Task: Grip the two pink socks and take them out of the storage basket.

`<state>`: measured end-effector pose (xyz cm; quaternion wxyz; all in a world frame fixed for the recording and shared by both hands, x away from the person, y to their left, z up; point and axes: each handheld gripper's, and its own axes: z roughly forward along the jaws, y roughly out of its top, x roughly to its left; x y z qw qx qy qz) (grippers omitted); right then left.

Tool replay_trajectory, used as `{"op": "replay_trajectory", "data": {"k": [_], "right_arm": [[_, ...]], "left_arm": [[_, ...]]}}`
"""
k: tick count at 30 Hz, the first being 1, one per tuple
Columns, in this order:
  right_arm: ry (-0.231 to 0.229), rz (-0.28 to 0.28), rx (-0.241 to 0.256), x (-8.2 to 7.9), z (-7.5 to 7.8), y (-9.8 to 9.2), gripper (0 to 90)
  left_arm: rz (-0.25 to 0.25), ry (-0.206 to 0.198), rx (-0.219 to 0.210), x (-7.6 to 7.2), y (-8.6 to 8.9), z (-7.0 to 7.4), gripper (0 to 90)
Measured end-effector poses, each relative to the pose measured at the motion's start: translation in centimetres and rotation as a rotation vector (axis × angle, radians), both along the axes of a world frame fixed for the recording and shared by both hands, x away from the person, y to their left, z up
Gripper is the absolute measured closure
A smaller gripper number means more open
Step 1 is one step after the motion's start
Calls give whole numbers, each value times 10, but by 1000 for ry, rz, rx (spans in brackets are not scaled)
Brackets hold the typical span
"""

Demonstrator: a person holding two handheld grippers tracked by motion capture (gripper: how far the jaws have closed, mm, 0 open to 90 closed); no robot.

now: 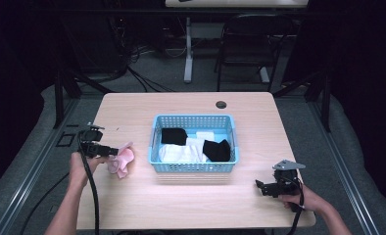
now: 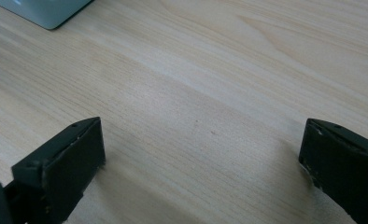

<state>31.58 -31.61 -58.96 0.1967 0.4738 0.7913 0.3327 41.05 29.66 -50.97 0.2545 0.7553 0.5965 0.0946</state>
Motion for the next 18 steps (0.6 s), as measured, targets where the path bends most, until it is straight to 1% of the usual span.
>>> {"op": "replay_trajectory", "data": {"k": [1, 2, 4, 5, 8, 10, 11, 13, 15, 18], "right_arm": [[3, 3, -4, 0, 0, 0, 0], [3, 3, -4, 0, 0, 0, 0], [3, 2, -4, 0, 0, 0, 0], [1, -1, 0, 0, 0, 0, 0], [1, -1, 0, 0, 0, 0, 0], [3, 2, -4, 0, 0, 0, 0], [3, 2, -3, 0, 0, 0, 0], [3, 2, -4, 0, 0, 0, 0], [0, -1, 1, 0, 0, 0, 0], [0, 0, 0, 0, 0, 0, 0]], "left_arm": [[3, -8, 1, -1, 1, 2, 411], [8, -18, -1, -3, 2, 4, 411], [14, -46, -17, -10, 3, 10, 329], [16, -62, -19, -14, 3, 13, 297], [12, -92, -19, -27, 6, 19, 203], [17, -107, -18, -36, 7, 21, 157], [19, -114, -16, -40, 9, 21, 149], [23, -120, -25, -48, 12, 21, 132], [34, -121, -20, -56, 15, 19, 103], [48, -109, -17, -67, 17, 11, 84]]}}
